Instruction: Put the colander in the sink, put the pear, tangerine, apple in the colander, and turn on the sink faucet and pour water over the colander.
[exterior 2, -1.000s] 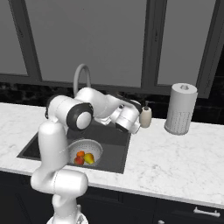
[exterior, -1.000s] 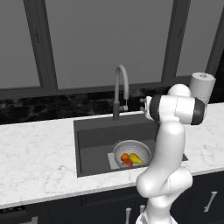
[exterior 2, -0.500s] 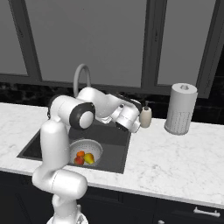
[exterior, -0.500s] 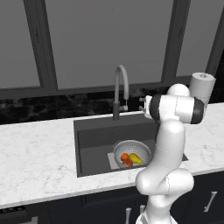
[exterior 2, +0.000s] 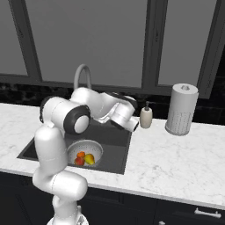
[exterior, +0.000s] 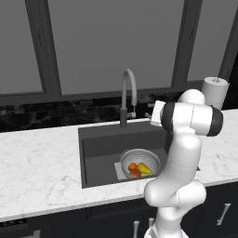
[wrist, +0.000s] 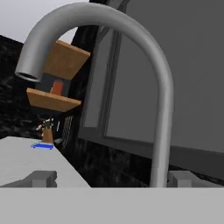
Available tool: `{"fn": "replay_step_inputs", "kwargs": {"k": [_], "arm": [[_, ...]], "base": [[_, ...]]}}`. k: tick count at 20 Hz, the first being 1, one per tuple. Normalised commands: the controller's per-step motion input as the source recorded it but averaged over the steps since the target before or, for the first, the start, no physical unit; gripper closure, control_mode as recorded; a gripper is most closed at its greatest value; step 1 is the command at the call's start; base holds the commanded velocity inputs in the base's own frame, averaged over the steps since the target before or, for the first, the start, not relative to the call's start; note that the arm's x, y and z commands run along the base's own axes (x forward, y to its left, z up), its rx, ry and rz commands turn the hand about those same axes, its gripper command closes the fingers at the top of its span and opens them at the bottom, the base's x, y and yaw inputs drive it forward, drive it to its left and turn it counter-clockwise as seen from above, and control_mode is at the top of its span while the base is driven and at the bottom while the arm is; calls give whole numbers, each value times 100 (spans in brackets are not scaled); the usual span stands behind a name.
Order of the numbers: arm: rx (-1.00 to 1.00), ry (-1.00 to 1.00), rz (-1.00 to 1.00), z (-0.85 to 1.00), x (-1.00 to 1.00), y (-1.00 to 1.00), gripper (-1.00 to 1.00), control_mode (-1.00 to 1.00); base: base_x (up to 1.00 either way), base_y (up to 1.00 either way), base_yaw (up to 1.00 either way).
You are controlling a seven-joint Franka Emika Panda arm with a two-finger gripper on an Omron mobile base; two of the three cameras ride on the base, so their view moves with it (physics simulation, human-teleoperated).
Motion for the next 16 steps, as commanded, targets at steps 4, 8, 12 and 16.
{"fn": "replay_step_inputs", "kwargs": {"k": [4,8,12,16], "arm": [[0,1,-5,1,15,9,-100,-100],[0,5,-1,2,12,11,-100,-100],[0,6,0,1,13,1,-100,-100],[0,9,0,-5,18,0,-100,-100]], "base": [[0,0,0],[0,0,0],[0,0,0],[0,0,0]]}}
